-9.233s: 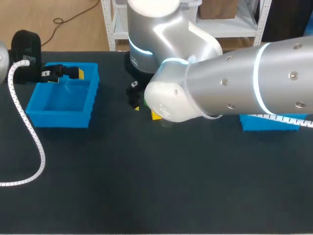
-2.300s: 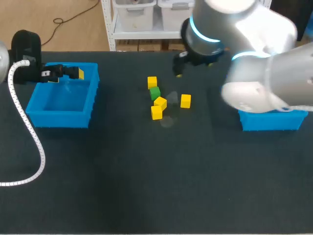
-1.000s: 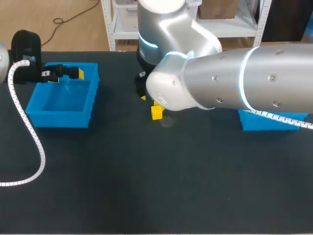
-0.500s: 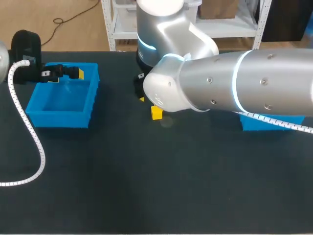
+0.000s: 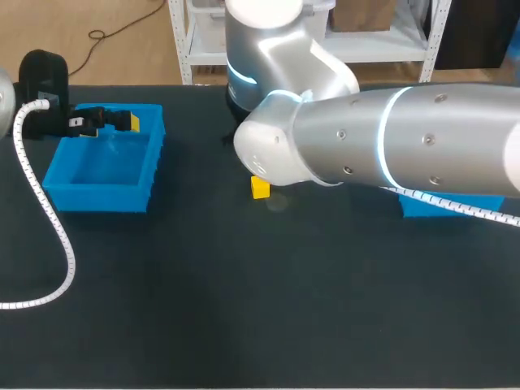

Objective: Put the green cubes in the right bin and the yellow cubes in the left bin.

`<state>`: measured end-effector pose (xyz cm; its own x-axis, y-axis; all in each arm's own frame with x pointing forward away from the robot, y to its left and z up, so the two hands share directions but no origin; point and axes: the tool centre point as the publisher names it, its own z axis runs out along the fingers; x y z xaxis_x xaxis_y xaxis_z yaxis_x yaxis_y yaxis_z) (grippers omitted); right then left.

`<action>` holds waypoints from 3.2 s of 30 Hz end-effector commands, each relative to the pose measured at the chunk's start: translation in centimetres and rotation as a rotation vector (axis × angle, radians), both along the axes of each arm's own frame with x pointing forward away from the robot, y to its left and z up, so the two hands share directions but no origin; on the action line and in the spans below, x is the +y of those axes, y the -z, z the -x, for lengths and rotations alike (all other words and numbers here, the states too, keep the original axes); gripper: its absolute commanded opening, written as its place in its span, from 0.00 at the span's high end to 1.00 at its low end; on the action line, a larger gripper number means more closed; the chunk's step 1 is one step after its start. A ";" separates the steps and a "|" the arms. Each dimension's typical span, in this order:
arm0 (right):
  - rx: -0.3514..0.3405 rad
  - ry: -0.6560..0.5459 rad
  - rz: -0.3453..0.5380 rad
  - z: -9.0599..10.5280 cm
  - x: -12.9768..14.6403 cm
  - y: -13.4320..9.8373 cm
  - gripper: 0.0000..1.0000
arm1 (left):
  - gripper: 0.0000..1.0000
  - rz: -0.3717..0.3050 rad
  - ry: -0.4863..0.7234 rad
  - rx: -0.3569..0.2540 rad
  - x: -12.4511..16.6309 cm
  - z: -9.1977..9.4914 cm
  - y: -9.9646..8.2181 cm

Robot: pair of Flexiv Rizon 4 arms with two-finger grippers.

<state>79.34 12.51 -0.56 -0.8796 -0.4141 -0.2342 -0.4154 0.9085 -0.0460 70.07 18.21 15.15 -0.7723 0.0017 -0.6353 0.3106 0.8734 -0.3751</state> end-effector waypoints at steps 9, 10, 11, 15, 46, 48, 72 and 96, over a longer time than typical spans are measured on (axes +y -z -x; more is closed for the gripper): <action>-0.031 -0.015 0.010 0.2 -0.1 -0.5 1.00 | 0.00 0.010 0.006 -0.007 0.2 0.0 0.1; -0.046 -0.022 0.011 0.3 -0.2 -0.9 1.00 | 0.00 0.010 0.006 -0.007 0.2 0.0 0.1; -0.066 -0.030 0.016 0.4 -0.3 -1.4 1.00 | 0.00 0.010 0.006 -0.007 0.2 0.0 0.1; -0.187 -0.052 0.054 0.8 -1.1 -3.7 1.00 | 0.00 0.010 0.006 -0.007 0.2 0.0 0.1; -0.418 0.564 0.016 -0.2 -30.5 -15.9 1.00 | 0.00 0.010 0.006 -0.007 0.2 0.0 0.1; -0.390 0.594 0.009 0.6 -31.6 -15.1 1.00 | 0.00 0.010 0.006 -0.007 0.2 0.0 0.1; -0.385 0.708 -0.014 1.5 -34.4 -12.6 0.00 | 0.00 0.010 0.006 -0.007 0.2 0.0 0.1; -0.385 0.708 -0.014 1.5 -34.4 -12.6 0.00 | 0.00 -0.117 0.057 0.000 -0.7 0.3 -0.4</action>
<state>78.20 -21.76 12.16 -0.8045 0.2209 -0.5513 0.3023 0.9513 -0.0599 69.70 18.03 14.87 -0.7617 0.0530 -0.6457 0.3497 0.8727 -0.3408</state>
